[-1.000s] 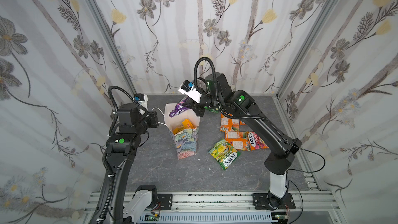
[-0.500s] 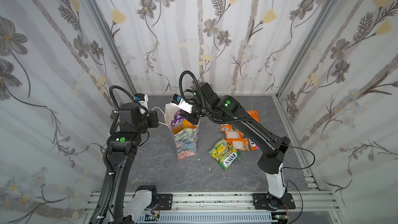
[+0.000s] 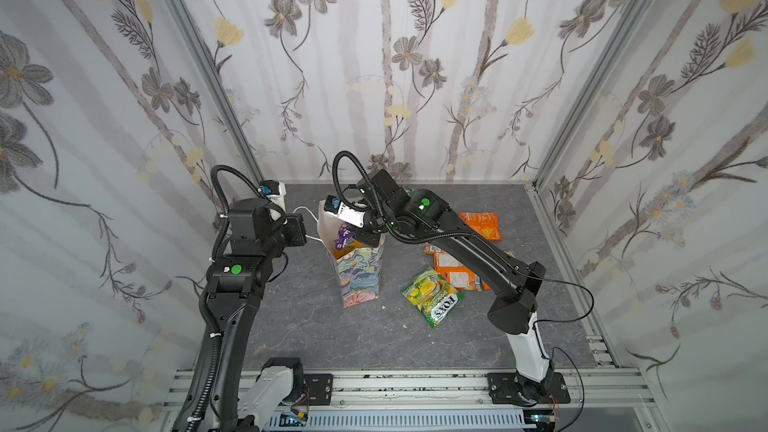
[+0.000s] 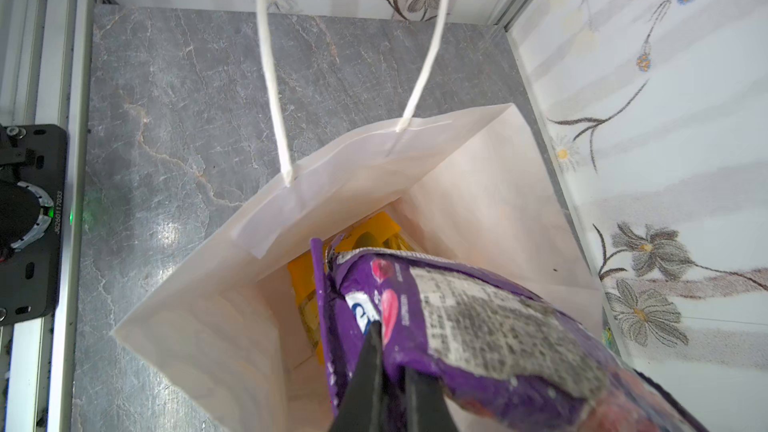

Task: Place the snacks into the paper bag
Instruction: 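Lower the purple candy bag into the paper bag with the right gripper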

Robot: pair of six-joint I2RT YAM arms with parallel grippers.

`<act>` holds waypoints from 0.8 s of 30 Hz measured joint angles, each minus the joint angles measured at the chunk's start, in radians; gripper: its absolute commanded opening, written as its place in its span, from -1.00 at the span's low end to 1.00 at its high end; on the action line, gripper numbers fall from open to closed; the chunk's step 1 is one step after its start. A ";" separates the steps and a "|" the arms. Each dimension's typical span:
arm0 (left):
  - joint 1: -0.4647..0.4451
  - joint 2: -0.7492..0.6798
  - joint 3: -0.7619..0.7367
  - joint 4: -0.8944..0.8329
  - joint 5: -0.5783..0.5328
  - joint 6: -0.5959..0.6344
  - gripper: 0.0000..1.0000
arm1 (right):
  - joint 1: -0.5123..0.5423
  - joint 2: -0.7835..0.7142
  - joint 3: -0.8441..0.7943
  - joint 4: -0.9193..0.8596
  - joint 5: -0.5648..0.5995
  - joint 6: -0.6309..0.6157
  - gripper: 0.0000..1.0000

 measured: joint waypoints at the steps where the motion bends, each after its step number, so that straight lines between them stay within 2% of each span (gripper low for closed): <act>1: 0.000 0.002 0.000 0.000 0.000 0.000 -0.99 | 0.005 0.003 0.000 -0.009 0.000 -0.001 -1.00; 13: 0.000 0.003 0.000 0.000 0.001 0.000 -0.99 | 0.047 -0.007 0.000 -0.057 -0.006 -0.008 -1.00; 24: 0.000 -0.003 0.000 0.000 0.003 0.000 -0.99 | 0.048 -0.026 0.000 -0.057 -0.092 -0.034 -1.00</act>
